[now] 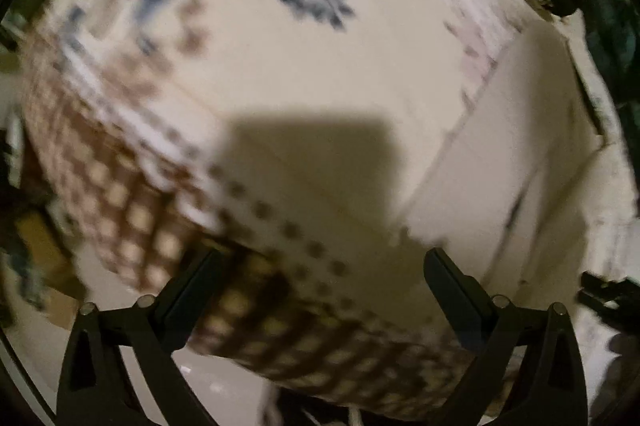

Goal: Fold small clothes

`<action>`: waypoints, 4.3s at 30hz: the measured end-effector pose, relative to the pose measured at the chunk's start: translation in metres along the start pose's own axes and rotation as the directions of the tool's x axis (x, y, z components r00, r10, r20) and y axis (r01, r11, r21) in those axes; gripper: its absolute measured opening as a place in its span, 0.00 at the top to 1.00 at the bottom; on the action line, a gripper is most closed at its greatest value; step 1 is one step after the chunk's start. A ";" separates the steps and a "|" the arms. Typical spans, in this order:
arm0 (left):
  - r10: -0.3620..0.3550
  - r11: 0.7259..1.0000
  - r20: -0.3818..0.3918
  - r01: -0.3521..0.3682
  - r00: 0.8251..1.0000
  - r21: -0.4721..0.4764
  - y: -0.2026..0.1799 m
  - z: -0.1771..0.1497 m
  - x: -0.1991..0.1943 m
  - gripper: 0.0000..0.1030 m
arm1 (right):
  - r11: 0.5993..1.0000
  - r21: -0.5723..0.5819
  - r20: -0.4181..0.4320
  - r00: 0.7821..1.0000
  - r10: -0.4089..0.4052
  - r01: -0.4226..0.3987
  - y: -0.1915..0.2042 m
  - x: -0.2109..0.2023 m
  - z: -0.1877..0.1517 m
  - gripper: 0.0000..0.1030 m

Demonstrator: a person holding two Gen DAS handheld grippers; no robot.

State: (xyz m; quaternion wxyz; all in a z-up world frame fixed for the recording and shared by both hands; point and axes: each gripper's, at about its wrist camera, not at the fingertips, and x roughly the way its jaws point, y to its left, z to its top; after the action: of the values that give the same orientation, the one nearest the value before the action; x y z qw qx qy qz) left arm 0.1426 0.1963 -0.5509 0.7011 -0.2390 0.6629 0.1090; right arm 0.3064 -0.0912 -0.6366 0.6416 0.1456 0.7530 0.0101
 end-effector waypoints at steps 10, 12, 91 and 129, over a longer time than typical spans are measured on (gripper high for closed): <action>0.048 0.989 0.097 -0.061 0.994 0.131 -0.059 -0.020 -0.006 0.97 | 0.975 0.220 -0.018 1.000 -0.006 0.009 -0.091 0.010 -0.017 0.40; 0.055 0.982 0.174 -0.085 0.983 0.171 -0.077 -0.022 -0.039 0.97 | 0.974 0.227 -0.004 1.000 0.012 -0.011 -0.111 0.002 -0.021 0.40; -0.279 0.951 0.070 0.265 0.958 0.162 -0.197 0.116 -0.014 0.73 | 0.801 0.377 0.285 0.881 0.377 -0.465 -0.359 -0.131 0.093 0.39; -0.125 0.803 0.152 0.010 0.980 0.596 -0.343 0.234 0.060 0.58 | 0.973 0.219 0.254 0.967 0.017 -0.075 -0.297 -0.109 0.316 0.95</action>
State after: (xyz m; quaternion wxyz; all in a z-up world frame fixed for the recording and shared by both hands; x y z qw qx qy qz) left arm 0.5146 0.0024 -0.5425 0.8021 -0.0207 0.5872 -0.1070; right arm 0.5658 -0.4552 -0.6478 0.7102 0.2356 0.6586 -0.0793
